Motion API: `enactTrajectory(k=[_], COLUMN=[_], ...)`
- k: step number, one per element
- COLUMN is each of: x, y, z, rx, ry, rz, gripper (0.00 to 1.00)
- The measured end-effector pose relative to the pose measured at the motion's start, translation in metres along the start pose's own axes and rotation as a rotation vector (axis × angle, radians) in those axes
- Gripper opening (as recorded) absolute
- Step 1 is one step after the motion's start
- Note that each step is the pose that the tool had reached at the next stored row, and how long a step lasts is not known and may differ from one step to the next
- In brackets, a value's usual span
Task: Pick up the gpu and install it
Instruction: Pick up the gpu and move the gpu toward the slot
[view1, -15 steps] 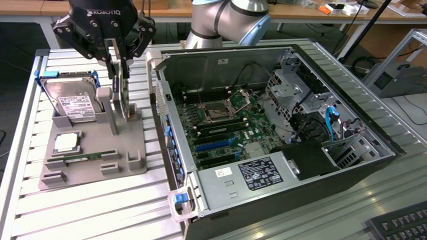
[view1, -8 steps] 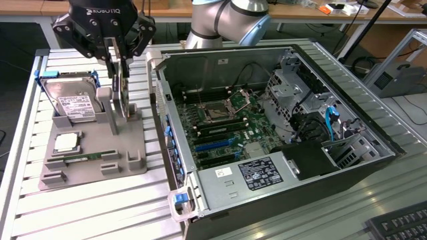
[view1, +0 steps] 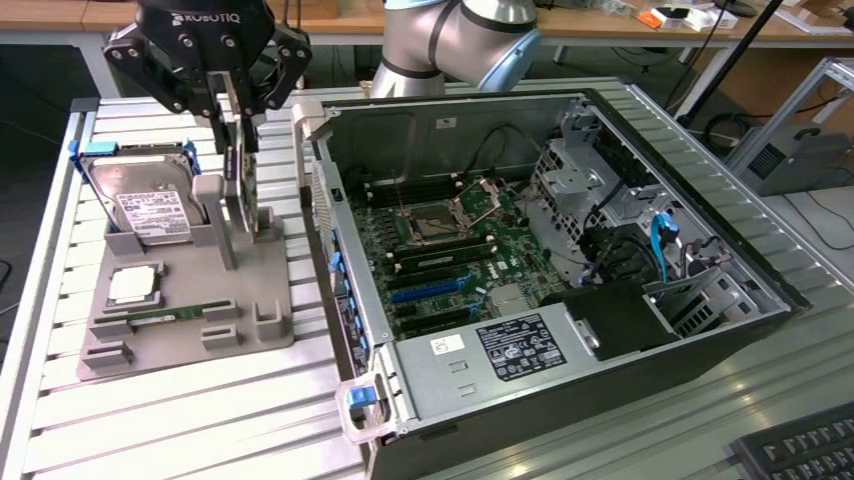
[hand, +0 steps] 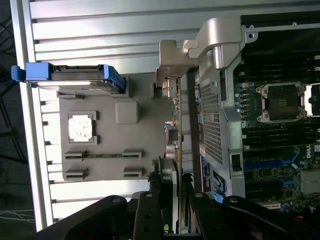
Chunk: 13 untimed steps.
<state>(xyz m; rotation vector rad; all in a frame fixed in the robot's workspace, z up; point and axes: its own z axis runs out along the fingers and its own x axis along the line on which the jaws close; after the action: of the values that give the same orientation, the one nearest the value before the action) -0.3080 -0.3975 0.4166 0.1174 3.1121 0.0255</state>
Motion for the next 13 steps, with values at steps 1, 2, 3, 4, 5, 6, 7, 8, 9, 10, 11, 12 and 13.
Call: enactTrajectory(k=[1, 2, 3, 4, 5, 6, 7, 8, 9, 10, 11, 12, 13], x=[0.0, 0.0, 0.0, 0.0, -0.0001, -0.0001, -0.0001, -0.0001, -0.0001, -0.0001, -0.0001, -0.0002, -0.0002], y=[0.0, 0.0, 0.0, 0.0, 0.0, 0.0, 0.0, 0.0001, 0.0001, 0.0001, 0.0001, 0.0001, 0.0001], z=[-0.0004, -0.0007, -0.0011, -0.0016, -0.0019, -0.0024, -0.0029, -0.0034, -0.0039, -0.0047, -0.0052, -0.0061, -0.0066], rx=[0.0, 0.0, 0.0, 0.0, 0.0, 0.0, 0.0, 0.0, 0.0, -0.0001, 0.0, 0.0, 0.0], ry=[0.0, 0.0, 0.0, 0.0, 0.0, 0.0, 0.0, 0.0, 0.0001, 0.0, 0.0, 0.0001, 0.0001], rz=[0.0, 0.0, 0.0, 0.0, 0.0, 0.0, 0.0, 0.0, 0.0, 0.0, 0.0, 0.0, 0.0], gripper=[0.27, 0.27, 0.27, 0.27, 0.27, 0.27, 0.27, 0.27, 0.27, 0.27, 0.27, 0.27, 0.27])
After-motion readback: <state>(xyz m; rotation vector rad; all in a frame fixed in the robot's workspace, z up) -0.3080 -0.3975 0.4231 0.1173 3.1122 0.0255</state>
